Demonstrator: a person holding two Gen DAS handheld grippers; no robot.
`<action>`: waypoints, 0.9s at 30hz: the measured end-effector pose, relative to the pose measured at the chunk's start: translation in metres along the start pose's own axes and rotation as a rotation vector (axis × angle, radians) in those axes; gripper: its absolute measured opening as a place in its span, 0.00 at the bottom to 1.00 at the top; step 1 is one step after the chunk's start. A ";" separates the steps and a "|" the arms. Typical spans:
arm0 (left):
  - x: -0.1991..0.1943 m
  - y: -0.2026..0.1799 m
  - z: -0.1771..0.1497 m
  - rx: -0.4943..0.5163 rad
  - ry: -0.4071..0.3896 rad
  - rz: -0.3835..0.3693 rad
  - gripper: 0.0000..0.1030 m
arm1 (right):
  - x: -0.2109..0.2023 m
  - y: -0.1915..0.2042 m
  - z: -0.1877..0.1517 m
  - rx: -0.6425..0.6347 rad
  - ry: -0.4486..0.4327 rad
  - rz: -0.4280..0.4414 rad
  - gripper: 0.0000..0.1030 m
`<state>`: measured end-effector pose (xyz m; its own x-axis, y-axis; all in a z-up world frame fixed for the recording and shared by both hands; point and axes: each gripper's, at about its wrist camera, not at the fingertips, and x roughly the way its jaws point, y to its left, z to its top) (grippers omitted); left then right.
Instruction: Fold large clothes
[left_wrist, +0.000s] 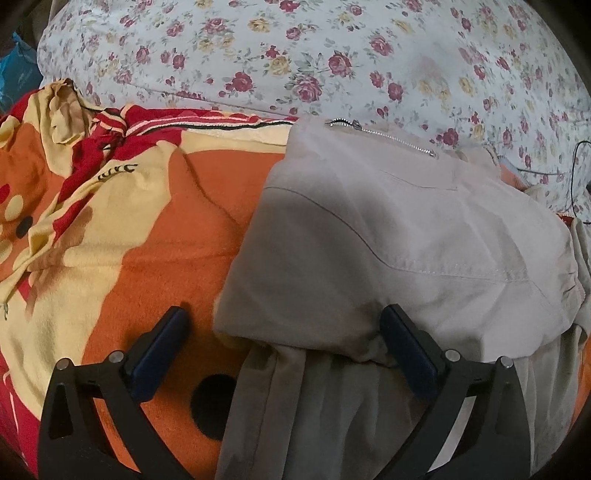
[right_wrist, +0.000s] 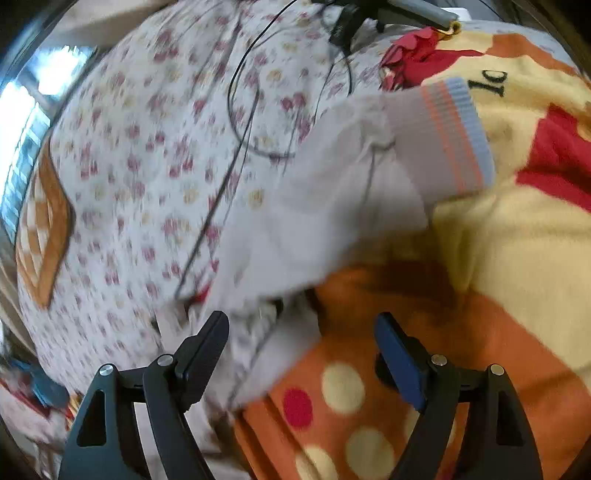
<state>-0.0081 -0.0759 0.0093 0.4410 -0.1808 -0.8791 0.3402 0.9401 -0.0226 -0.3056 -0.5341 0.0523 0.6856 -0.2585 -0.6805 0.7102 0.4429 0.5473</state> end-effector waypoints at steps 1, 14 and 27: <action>0.001 0.000 0.000 -0.001 0.001 -0.003 1.00 | 0.002 -0.002 0.005 0.021 -0.010 0.011 0.80; -0.013 0.016 0.012 -0.083 -0.008 -0.109 1.00 | -0.030 -0.009 0.065 0.063 -0.214 0.006 0.02; -0.050 0.071 0.017 -0.317 -0.114 -0.209 1.00 | -0.147 0.208 0.052 -0.622 -0.132 0.344 0.03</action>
<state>0.0075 -0.0053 0.0599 0.4846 -0.3917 -0.7821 0.1668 0.9191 -0.3570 -0.2498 -0.4488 0.2918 0.8955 -0.1010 -0.4335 0.2553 0.9144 0.3143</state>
